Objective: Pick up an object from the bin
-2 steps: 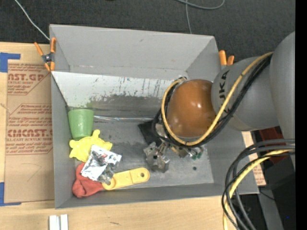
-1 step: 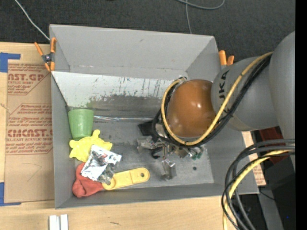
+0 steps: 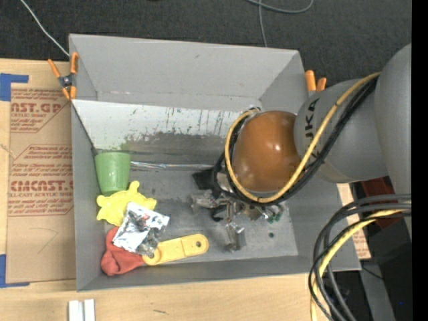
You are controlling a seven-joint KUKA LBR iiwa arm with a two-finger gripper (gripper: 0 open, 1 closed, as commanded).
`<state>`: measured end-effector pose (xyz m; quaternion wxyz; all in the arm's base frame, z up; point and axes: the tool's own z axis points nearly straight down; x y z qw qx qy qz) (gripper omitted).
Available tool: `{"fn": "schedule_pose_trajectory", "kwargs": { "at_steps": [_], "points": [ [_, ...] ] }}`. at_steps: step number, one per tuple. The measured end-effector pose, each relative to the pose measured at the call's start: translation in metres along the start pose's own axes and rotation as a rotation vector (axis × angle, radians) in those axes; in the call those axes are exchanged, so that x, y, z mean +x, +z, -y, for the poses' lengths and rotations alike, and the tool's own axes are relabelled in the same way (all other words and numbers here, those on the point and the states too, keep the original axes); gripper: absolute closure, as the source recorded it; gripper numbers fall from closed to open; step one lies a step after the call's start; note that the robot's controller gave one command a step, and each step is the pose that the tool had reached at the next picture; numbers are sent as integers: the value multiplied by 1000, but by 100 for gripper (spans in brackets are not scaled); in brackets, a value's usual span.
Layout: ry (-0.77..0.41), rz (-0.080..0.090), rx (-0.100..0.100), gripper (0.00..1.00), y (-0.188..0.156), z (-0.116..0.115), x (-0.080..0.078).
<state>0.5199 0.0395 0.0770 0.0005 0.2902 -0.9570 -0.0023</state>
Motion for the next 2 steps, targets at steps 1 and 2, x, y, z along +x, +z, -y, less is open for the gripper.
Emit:
{"fn": "schedule_pose_trajectory", "kwargs": {
  "at_steps": [1, 2],
  "points": [
    [155, 6, 3, 0, -7, 52, -13],
    [46, 5, 2, 0, -36, 52, -21]
  ]
}}
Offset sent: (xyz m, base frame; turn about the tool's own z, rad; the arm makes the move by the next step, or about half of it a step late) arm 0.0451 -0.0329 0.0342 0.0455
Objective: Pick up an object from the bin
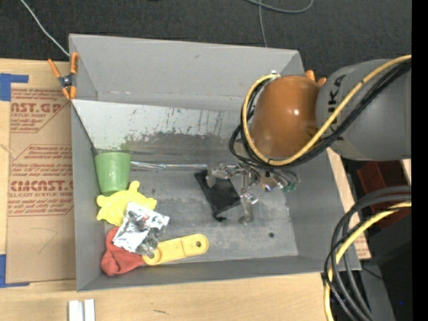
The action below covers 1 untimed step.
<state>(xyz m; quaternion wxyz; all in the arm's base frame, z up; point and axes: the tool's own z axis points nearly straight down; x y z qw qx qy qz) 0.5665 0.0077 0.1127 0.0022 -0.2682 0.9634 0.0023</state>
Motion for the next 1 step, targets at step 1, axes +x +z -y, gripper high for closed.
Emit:
{"fn": "schedule_pose_trajectory", "kwargs": {
  "at_steps": [1],
  "points": [
    [116, 2, -1, 0, 28, -14, -11]
  ]
}}
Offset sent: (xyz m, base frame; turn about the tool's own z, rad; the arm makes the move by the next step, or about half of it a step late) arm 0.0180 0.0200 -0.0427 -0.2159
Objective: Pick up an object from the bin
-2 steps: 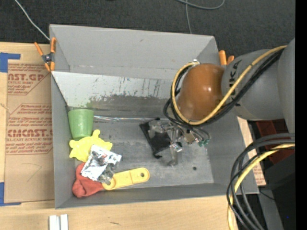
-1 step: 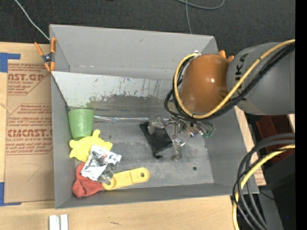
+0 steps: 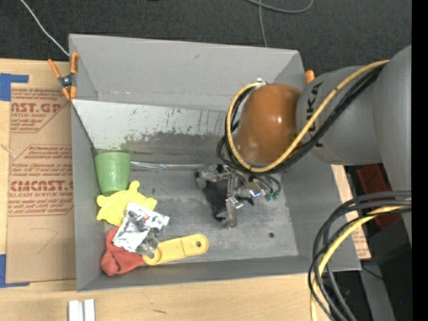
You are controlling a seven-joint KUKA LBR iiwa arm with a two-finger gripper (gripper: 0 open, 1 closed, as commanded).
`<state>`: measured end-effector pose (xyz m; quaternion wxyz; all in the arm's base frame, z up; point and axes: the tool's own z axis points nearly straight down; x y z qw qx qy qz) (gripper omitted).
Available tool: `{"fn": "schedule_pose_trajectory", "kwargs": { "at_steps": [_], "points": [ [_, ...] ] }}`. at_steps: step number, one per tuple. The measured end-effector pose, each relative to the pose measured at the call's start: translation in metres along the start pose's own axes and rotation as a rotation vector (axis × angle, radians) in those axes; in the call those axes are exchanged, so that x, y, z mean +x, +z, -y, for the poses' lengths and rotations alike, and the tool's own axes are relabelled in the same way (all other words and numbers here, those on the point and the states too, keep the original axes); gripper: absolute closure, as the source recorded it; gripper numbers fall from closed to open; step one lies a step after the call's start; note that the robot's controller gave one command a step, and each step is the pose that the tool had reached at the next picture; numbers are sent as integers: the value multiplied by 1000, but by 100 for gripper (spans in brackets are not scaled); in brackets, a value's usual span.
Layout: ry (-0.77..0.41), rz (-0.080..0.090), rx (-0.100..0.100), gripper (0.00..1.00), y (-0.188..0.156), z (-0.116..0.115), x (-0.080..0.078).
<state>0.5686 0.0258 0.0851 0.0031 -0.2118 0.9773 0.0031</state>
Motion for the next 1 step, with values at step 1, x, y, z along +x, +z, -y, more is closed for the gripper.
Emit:
{"fn": "schedule_pose_trajectory", "kwargs": {
  "at_steps": [1],
  "points": [
    [-330, 1, -1, 100, 15, 4, -16]
  ]
}}
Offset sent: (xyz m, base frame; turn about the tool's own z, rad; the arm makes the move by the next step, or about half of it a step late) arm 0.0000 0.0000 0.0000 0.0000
